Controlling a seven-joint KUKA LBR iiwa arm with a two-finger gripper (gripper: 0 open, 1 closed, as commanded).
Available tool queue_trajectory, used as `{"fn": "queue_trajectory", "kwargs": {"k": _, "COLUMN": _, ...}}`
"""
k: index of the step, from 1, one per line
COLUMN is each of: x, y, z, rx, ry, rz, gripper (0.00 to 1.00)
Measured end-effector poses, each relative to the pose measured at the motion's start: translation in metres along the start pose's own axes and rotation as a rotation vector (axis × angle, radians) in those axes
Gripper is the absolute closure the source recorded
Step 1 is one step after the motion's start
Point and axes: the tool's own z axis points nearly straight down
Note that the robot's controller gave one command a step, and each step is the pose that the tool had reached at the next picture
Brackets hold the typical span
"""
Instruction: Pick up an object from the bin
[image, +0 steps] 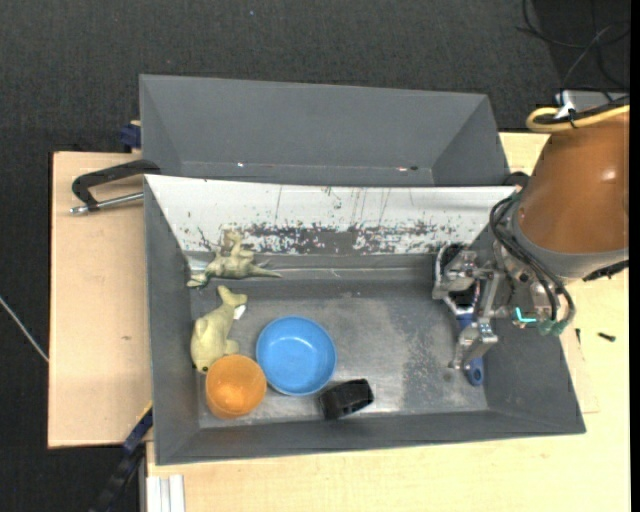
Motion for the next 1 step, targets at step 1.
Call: {"fn": "queue_trajectory", "kwargs": {"k": 1, "x": -0.0088, "y": 0.0716, "z": 0.0802, "rx": -0.003, "ry": 0.001, "rz": 0.086, "gripper": 0.00}}
